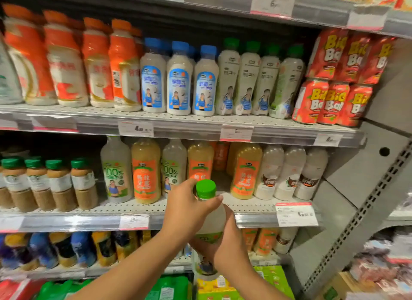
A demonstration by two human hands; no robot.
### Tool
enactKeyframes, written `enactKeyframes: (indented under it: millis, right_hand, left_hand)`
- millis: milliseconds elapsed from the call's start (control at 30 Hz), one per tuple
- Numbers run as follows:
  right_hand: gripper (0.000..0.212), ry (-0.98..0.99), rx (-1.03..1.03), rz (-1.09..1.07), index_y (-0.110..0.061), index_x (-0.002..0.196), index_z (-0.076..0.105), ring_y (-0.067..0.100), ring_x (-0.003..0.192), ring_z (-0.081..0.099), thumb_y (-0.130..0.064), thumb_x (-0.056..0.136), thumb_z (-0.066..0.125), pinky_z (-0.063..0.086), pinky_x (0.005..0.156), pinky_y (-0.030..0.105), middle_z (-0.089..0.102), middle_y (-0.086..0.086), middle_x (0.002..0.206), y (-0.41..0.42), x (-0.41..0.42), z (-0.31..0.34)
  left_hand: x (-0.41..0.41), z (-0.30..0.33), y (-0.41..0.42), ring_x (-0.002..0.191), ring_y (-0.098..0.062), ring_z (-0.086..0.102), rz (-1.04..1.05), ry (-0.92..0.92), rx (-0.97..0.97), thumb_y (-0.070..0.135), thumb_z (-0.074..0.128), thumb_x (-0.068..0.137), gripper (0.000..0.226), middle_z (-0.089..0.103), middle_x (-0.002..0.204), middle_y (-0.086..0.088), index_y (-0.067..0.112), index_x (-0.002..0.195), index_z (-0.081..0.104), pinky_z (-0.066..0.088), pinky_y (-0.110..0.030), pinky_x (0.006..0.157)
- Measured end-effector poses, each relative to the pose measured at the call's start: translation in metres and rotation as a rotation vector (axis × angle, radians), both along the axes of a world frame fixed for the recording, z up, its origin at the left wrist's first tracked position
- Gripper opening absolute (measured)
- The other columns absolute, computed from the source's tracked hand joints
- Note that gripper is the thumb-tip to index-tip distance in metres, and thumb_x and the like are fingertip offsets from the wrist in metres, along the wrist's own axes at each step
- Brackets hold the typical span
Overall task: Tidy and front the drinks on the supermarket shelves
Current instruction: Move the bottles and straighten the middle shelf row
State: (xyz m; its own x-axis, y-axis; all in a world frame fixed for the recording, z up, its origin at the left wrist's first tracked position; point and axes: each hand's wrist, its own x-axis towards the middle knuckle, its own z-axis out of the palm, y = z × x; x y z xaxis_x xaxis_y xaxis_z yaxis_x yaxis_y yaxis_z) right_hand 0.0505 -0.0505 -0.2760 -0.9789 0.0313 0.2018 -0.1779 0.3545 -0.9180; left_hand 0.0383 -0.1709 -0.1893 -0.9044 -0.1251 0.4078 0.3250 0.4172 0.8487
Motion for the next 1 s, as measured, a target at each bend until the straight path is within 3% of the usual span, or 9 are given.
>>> enactKeyframes:
  millis: [33,133,300,367,533,633,733,867,1000]
  right_hand:
    - [0.093,0.001,0.001,0.011,-0.070,0.117,0.034,-0.004,0.102,0.063,-0.053,0.045,0.091,0.056,0.079,0.020,0.058,-0.039,0.108,-0.010,0.002,-0.002]
    - [0.089,0.077,0.081,0.049,-0.060,0.126,0.035,-0.011,0.105,0.059,-0.065,0.053,0.085,0.050,0.079,0.011,0.055,-0.040,0.115,-0.034,0.009,-0.001]
    - [0.090,0.009,-0.012,0.114,-0.060,0.124,0.037,-0.002,0.107,0.060,-0.052,0.051,0.089,0.054,0.085,0.023,0.058,-0.030,0.116,-0.065,-0.004,-0.003]
    - [0.091,-0.051,-0.062,0.118,-0.069,0.116,0.036,0.001,0.105,0.061,-0.046,0.046,0.089,0.056,0.086,0.030,0.060,-0.025,0.113,-0.076,-0.015,-0.007]
    - [0.088,-0.045,0.017,0.207,-0.071,0.116,0.033,-0.014,0.095,0.058,-0.057,0.046,0.085,0.052,0.072,0.012,0.054,-0.041,0.109,-0.094,-0.035,-0.019]
    - [0.090,-0.100,0.018,0.266,-0.072,0.113,0.029,-0.006,0.099,0.058,-0.059,0.043,0.085,0.055,0.081,0.023,0.059,-0.029,0.108,-0.110,-0.042,-0.024]
    - [0.097,-0.159,0.189,0.421,-0.072,0.115,0.017,-0.016,0.106,0.048,-0.070,0.043,0.081,0.045,0.081,0.007,0.048,-0.031,0.118,-0.118,-0.049,-0.008]
    - [0.110,-0.193,0.176,0.507,-0.045,0.148,0.017,0.007,0.132,0.040,-0.077,0.059,0.072,0.042,0.106,0.036,0.035,-0.013,0.147,-0.119,-0.085,0.042]
    - [0.069,-0.084,0.231,0.178,-0.020,0.139,0.037,0.016,0.110,0.053,-0.042,0.083,0.071,0.048,0.079,0.029,0.046,0.004,0.130,-0.148,-0.134,0.093]
  left_hand:
    - [0.001,0.000,-0.010,0.062,0.003,0.056,-0.005,-0.008,-0.018,0.039,0.085,0.065,0.028,0.063,0.064,0.012,0.024,0.070,0.061,0.039,-0.015,0.050]
    - [0.001,-0.002,-0.038,0.066,0.001,0.057,0.013,-0.031,-0.066,0.042,0.084,0.065,0.029,0.064,0.066,0.009,0.024,0.073,0.062,0.040,-0.015,0.053]
    - [-0.003,-0.006,-0.069,0.072,0.006,0.058,0.067,-0.031,-0.114,0.046,0.081,0.068,0.028,0.065,0.071,0.013,0.029,0.079,0.064,0.044,-0.013,0.058]
    - [-0.004,-0.009,-0.080,0.075,0.004,0.060,0.083,-0.069,-0.152,0.052,0.077,0.070,0.032,0.067,0.080,0.014,0.030,0.089,0.065,0.051,-0.021,0.065]
    - [-0.006,-0.016,-0.103,0.080,0.005,0.060,0.098,-0.109,-0.104,0.045,0.077,0.075,0.022,0.068,0.085,0.021,0.035,0.090,0.065,0.052,-0.028,0.069]
    - [-0.007,-0.021,-0.118,0.081,0.002,0.063,0.156,-0.118,-0.052,0.039,0.080,0.075,0.023,0.070,0.085,0.016,0.029,0.092,0.068,0.055,-0.035,0.073]
    - [-0.006,-0.024,-0.141,0.081,0.003,0.063,0.191,-0.082,-0.028,0.040,0.079,0.075,0.022,0.070,0.087,0.020,0.032,0.091,0.067,0.055,-0.031,0.069]
    - [-0.007,-0.021,-0.176,0.082,0.006,0.062,0.196,-0.035,-0.044,0.039,0.079,0.075,0.019,0.068,0.088,0.024,0.036,0.089,0.066,0.048,-0.021,0.067]
    - [-0.008,-0.018,-0.210,0.084,0.008,0.060,0.200,-0.015,-0.068,0.039,0.079,0.074,0.021,0.068,0.085,0.020,0.036,0.090,0.066,0.045,-0.016,0.067]
